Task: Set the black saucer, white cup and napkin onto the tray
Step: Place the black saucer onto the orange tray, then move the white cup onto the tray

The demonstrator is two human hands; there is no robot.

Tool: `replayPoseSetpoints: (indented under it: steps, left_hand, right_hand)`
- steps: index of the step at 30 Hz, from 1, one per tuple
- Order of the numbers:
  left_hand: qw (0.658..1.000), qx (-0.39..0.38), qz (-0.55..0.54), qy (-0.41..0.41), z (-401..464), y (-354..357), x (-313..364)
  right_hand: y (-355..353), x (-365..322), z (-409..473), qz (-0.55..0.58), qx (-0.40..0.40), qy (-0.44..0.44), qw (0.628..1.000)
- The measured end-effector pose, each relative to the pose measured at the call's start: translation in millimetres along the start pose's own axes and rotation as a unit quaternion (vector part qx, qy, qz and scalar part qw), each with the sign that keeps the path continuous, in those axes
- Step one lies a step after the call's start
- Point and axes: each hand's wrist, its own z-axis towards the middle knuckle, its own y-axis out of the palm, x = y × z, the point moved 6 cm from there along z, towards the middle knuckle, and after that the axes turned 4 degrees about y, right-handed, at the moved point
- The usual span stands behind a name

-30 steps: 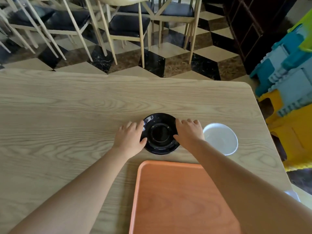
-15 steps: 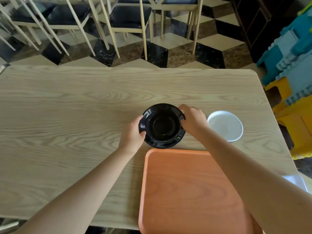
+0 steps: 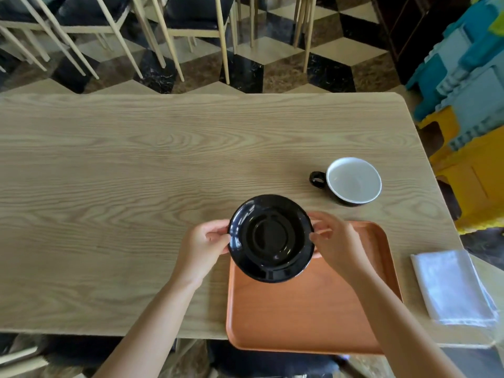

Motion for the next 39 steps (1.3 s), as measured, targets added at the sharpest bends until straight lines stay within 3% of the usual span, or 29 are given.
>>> replayPoseSetpoints:
  steps: [7, 17, 27, 34, 36, 39]
  left_hand:
    - [0.997, 0.018, 0.073, -0.014, -11, -1, -28]
    - [0.974, 0.023, 0.224, 0.039, -11, 2, -26]
    - [0.991, -0.004, 0.127, -0.053, -6, -5, -38]
    - [0.94, -0.062, 0.332, 0.044, 7, -1, -5]
    - [0.928, -0.064, 0.357, 0.081, 14, 10, 12]
    - [0.915, -0.074, 0.363, 0.16, 26, 44, 41]
  right_hand:
    - [13, 21, -16, 0.031, -0.017, 0.03, 0.999]
    - [17, 30, -20, 0.022, -0.014, 0.03, 0.999]
    - [19, 40, -17, 0.038, -0.031, 0.043, 0.998]
    - [-3, 28, -14, -0.069, -0.109, 0.032, 0.991]
    - [-24, 19, -12, -0.079, -0.082, 0.002, 0.993]
    - [-67, 3, -5, -0.073, 0.027, -0.052, 0.996]
